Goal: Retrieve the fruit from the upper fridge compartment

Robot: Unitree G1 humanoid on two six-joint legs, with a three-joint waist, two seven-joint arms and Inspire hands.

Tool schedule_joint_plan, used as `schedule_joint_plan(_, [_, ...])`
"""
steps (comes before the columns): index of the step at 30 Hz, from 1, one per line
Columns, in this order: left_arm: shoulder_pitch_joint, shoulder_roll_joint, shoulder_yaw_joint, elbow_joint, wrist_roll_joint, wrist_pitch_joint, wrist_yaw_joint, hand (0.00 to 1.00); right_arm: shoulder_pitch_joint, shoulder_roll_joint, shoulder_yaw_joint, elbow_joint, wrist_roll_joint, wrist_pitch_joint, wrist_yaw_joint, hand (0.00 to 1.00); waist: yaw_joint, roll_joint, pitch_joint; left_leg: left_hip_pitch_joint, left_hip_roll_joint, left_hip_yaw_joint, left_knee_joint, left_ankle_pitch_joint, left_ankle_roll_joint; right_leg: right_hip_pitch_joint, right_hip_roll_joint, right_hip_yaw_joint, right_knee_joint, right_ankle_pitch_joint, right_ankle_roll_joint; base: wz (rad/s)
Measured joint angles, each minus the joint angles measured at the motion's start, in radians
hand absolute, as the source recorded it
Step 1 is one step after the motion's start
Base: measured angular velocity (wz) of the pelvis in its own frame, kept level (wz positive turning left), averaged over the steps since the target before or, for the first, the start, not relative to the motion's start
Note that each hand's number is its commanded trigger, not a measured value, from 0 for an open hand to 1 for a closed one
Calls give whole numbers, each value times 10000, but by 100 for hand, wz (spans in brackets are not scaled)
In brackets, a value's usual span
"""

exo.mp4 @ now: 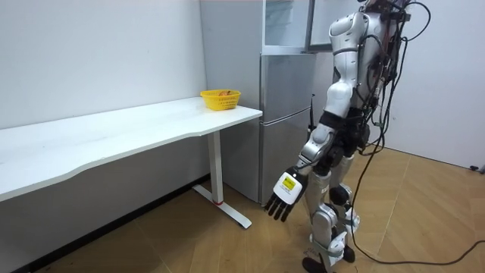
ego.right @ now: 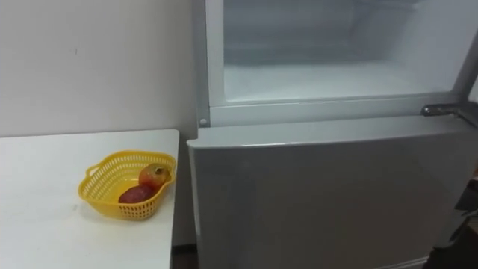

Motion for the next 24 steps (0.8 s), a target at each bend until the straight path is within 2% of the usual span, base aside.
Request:
schedule_joint_plan(1, [-27, 26, 0, -3, -1, -79, 21, 0, 1, -235, 105, -440, -581, 78, 240, 0, 4, -87, 43, 27, 8, -50, -4, 36, -60, 6, -52, -172, 14, 7, -13, -16])
schedule_joint_plan(2, [-112, 82, -1, 18, -1, -155, 23, 0, 12, -321, 537, -604, -1784, 70, 423, 0, 0, -194, 106, 19, 42, -116, -2, 61, -100, -11, -72, -367, 0, 37, -65, -15])
schedule_joint_plan(4, [-312, 126, -76, 150, -1, -227, 21, 0, 17, -320, 1577, -938, -3840, -33, 852, 0, -27, -284, 123, -66, 94, -162, -2, 81, -137, -101, -34, -404, -17, 83, -142, 0])
schedule_joint_plan(6, [-381, 142, -197, 160, 0, -251, 0, 0, -62, -602, 1490, -1444, -4681, -26, 1634, 0, -4, -382, 66, -178, 100, -154, 1, 123, -207, -237, -30, -475, -7, 92, -156, 13])
schedule_joint_plan(8, [-311, 451, -323, 181, 0, -203, 5, 0, -612, -1581, 1380, -2328, -6366, -78, 2220, 0, 116, -577, -129, -295, 189, -183, 18, 171, -282, -149, 30, -613, -299, 188, -269, 13])
schedule_joint_plan(9, [-305, 584, -431, 207, -18, -203, 15, 0, -598, -1789, 1386, -2349, -6789, -148, 2343, 0, 139, -697, -163, -289, 212, -255, 33, 173, -286, -66, 57, -631, -419, 225, -298, 16])
schedule_joint_plan(10, [-310, 835, -668, 340, -36, -190, 43, 0, -599, -1909, 1471, -2437, -7522, -378, 2549, 0, 294, -816, -178, -269, 282, -284, 34, 179, -306, 64, 139, -644, -604, 304, -361, 8])
schedule_joint_plan(11, [-317, 932, -944, 373, -47, -106, 62, 0, -623, -1909, 1629, -2848, -8098, -609, 2774, 0, 446, -910, -222, -278, 340, -289, 73, 165, -329, 181, 214, -643, -780, 401, -404, 6])
schedule_joint_plan(12, [-392, 922, -1290, 376, -43, -6, 59, 0, -780, -1910, 1711, -3393, -8540, -1053, 3028, 0, 561, -915, -229, -299, 353, -291, 104, 165, -330, 226, 242, -644, -909, 444, -406, 6])
schedule_joint_plan(13, [-460, 918, -1481, 389, -48, 2, 51, 0, -945, -1913, 1744, -3627, -8677, -1302, 3135, 0, 622, -899, -219, -305, 354, -296, 140, 164, -331, 230, 246, -645, -945, 454, -402, 14])
schedule_joint_plan(14, [-485, 918, -1807, 489, -47, 4, 46, 0, -1361, -1953, 1934, -4020, -8932, -1780, 3329, 0, 683, -842, -185, -312, 355, -308, 178, 163, -332, 327, 259, -658, -1066, 492, -393, 13])
schedule_joint_plan(17, [-689, 926, -2186, 668, -25, 3, 56, 0, -2010, -1995, 2381, -4757, -9285, -2647, 3726, 0, 882, -738, -190, -300, 336, -447, 206, 137, -374, 575, 239, -939, -1401, 542, -358, 32])
schedule_joint_plan(20, [-735, 926, -2271, 738, -7, 16, 88, 0, -2297, -1998, 2716, -4934, -9503, -3092, 4183, 0, 1016, -657, -163, -319, 296, -588, 195, 135, -375, 689, 202, -1010, -1398, 533, -339, 17])
schedule_joint_plan(24, [-761, 914, -2299, 758, -12, 27, 93, 0, -2329, -1999, 2861, -4942, -9501, -3397, 4598, 0, 1107, -492, -100, -323, 260, -681, 115, 134, -374, 707, 151, -1157, -1392, 509, -293, 11])
